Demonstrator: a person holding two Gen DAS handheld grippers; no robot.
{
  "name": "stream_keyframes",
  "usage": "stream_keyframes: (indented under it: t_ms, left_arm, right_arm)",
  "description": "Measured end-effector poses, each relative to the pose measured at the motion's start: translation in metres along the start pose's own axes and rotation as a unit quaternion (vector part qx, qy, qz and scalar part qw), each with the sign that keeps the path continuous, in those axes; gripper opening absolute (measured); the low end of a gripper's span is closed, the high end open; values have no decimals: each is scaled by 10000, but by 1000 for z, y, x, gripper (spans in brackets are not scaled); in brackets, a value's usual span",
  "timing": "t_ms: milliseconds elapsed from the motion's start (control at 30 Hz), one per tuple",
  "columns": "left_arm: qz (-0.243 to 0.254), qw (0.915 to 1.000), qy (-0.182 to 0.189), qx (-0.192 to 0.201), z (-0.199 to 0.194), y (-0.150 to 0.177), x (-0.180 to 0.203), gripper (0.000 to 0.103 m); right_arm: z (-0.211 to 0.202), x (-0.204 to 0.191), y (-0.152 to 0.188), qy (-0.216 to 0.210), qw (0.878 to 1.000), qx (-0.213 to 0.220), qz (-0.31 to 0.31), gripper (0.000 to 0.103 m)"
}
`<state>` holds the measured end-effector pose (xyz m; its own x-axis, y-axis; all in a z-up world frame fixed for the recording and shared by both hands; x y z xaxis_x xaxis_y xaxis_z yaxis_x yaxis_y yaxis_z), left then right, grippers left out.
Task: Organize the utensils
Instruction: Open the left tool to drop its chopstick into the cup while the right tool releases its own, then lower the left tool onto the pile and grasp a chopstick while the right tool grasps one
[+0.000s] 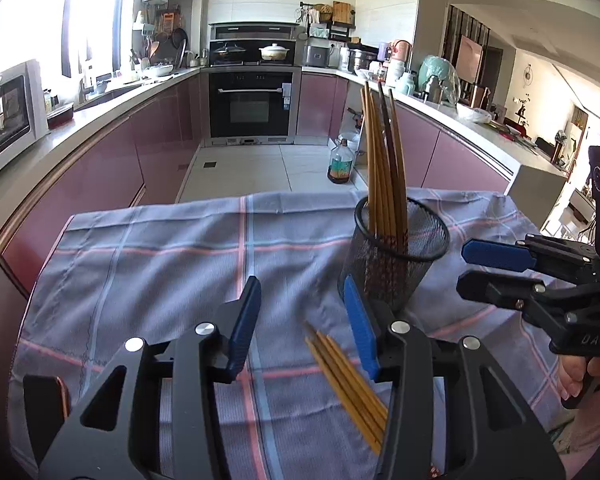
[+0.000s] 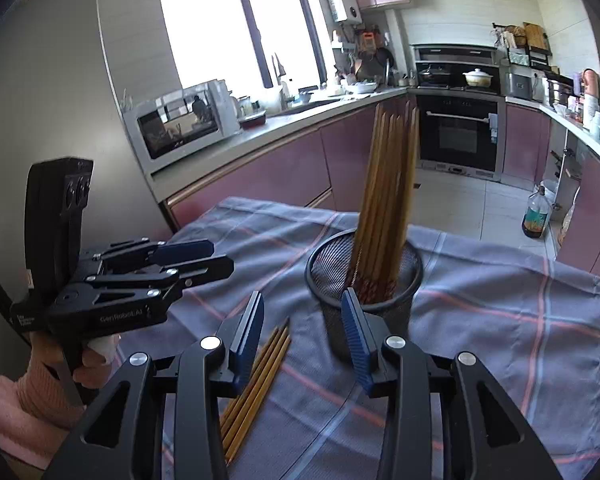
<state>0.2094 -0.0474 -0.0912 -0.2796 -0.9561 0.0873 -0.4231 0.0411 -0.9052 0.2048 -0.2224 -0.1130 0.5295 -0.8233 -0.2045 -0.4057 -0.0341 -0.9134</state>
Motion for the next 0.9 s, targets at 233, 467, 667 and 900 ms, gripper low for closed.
stream_keyframes:
  t_ms: [233,467,667,900]
  left_arm:
    - [-25,9990,-45,-452,-13,56,-7,44]
    - [-164,9971,25,-743,-16,90,-4,45]
    - [-196,9964,119,-815,-16,95,4,46]
    - [-165,9953,249,-926,-16,101,15,46]
  right_arm:
    - [22,-26,72,-99,9958,-911,-73,38]
    - [27,-34,95,8,9926,-1202,-172,37]
    - [26,-33,103,33,9915,-1286,-203,36]
    - [26,-31,108,99,9913,-1298,-176,36]
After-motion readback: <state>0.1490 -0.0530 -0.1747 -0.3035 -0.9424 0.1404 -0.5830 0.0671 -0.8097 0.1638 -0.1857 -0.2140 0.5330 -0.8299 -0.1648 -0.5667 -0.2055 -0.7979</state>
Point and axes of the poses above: each gripper's, at about its wrist camera, not at the fingertips, and z roughly the way its jaws point, x to its right, y to its underside, the point moved 9 cm from there along z, roughly the way its jaws point, and after that the axes turned 15 degrees about x, right-handed, at the moved point
